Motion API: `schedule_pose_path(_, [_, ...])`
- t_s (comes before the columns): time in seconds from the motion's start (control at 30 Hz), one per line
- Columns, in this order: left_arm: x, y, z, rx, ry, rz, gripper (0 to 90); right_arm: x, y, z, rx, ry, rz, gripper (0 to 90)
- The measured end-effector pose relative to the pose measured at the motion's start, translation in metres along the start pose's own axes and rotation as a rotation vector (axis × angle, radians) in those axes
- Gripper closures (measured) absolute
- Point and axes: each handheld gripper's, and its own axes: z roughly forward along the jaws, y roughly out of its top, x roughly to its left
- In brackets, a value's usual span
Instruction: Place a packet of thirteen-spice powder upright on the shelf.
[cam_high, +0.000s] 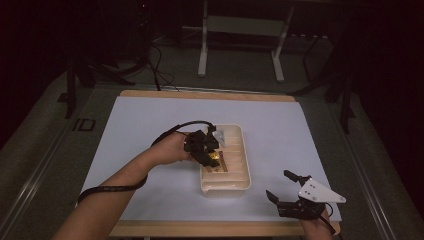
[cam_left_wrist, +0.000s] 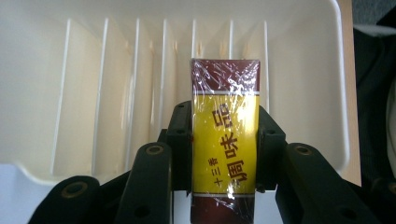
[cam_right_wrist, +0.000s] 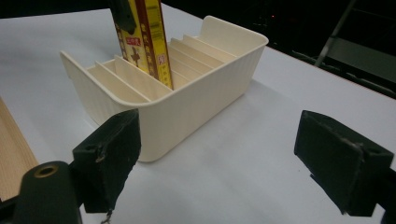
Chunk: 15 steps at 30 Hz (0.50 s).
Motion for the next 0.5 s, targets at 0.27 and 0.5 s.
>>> schedule_pose_path(0.27, [-0.001, -0.006, 0.016, -0.075, 0.001, -0.008, 67.1, 0.001, 0.0, 0.0, 0.001, 0.003, -0.003, 14.7])
schedule_pose_path(0.5, [0.0, -0.012, 0.023, -0.199, 0.006, -0.028, 65.6, 0.0, 0.0, 0.0, 0.002, 0.003, -0.002, 14.7])
